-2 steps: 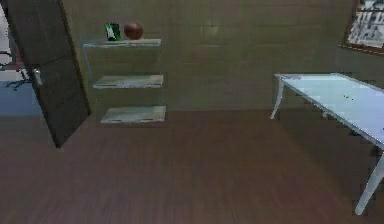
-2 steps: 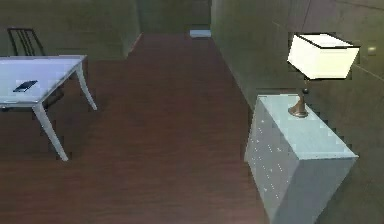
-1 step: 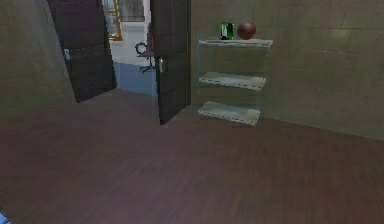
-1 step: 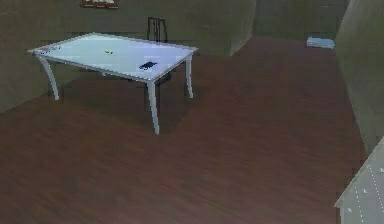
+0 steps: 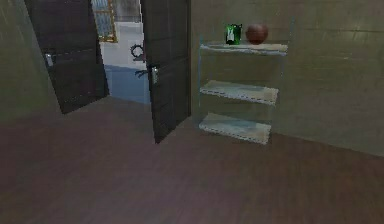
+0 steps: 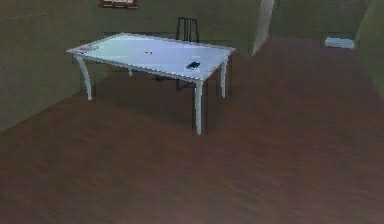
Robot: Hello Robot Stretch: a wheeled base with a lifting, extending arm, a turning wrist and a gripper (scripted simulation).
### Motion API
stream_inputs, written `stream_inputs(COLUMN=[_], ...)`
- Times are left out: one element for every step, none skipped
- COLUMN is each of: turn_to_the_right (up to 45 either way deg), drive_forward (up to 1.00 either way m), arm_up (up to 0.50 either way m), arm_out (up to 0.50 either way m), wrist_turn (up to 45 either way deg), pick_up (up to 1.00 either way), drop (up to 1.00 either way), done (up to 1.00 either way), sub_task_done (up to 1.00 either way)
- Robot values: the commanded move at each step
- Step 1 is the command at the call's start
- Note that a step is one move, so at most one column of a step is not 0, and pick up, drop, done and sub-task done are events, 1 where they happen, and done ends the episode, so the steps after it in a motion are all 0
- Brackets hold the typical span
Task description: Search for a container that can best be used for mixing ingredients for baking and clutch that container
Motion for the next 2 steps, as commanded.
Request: stream_inputs(turn_to_the_right=[-24.0, 0.0], drive_forward=[0.0, 1.0], arm_up=[0.0, 0.0], arm_out=[0.0, 0.0], wrist_turn=[0.0, 0.0], pick_up=[0.0, 0.0], drop=[0.0, 0.0], done=[0.0, 0.0], sub_task_done=[0.0, 0.0])
